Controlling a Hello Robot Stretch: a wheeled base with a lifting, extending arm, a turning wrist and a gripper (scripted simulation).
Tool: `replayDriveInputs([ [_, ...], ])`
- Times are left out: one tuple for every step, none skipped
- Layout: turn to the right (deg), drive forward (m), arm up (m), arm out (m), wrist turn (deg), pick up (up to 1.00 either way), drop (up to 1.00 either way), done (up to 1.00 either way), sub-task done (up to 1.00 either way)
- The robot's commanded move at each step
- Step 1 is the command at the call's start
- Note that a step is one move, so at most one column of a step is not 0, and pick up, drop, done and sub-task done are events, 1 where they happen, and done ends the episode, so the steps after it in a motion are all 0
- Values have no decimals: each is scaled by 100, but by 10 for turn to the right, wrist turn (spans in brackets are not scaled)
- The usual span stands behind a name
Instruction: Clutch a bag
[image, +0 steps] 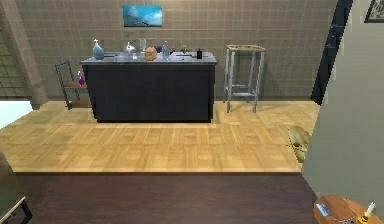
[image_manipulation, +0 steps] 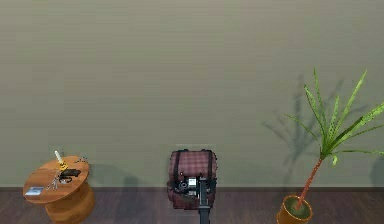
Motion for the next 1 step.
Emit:
replayDriveInputs([
  [0, 0, 0, 0, 0, 0, 0, 100, 0],
])
